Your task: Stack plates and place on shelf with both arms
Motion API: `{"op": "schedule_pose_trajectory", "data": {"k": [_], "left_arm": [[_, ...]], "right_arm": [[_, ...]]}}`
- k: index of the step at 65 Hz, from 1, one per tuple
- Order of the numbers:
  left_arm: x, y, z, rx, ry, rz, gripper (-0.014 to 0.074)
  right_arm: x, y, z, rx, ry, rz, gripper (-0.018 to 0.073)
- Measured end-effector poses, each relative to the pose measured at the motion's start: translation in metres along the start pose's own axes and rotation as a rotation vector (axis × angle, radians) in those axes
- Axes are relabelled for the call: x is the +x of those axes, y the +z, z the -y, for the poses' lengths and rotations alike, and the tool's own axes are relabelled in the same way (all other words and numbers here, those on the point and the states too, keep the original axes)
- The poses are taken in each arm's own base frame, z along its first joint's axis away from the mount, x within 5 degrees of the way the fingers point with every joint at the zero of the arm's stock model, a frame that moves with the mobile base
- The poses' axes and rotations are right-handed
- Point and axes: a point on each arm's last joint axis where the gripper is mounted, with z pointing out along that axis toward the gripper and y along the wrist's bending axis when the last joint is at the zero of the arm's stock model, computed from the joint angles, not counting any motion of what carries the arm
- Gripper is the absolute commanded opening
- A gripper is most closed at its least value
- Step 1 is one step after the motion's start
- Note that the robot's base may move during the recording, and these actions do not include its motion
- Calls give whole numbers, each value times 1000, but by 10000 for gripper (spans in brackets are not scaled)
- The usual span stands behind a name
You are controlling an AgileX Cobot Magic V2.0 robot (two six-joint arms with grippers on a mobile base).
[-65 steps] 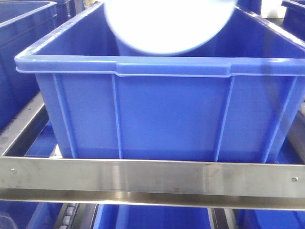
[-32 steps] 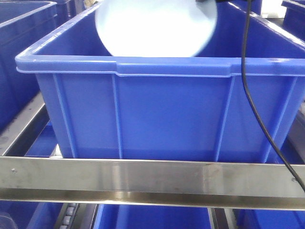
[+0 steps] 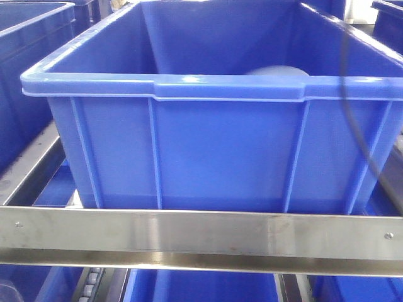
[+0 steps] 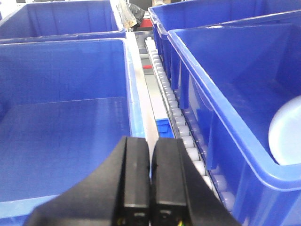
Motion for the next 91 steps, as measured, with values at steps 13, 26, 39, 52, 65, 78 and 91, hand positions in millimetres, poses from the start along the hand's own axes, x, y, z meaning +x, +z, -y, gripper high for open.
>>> {"op": "schedule_pose_trajectory", "data": {"k": [13, 26, 39, 52, 65, 78, 91], "left_arm": [[0, 0, 0, 0, 0, 0, 82], [0, 0, 0, 0, 0, 0, 82], [0, 0, 0, 0, 0, 0, 82], [0, 0, 0, 0, 0, 0, 82], [0, 0, 0, 0, 0, 0, 82], [0, 0, 0, 0, 0, 0, 82], [0, 0, 0, 0, 0, 0, 82]], "right_arm": [[12, -45, 7, 17, -41, 4, 58], [41, -111, 9, 14, -50, 72, 58], [64, -167, 10, 0, -52, 191, 58], [73, -195, 11, -9, -53, 289, 58], [92, -205, 18, 58, -48, 317, 57], [125, -205, 33, 236, -44, 287, 57], [167, -205, 41, 326, 0, 276, 57]]}}
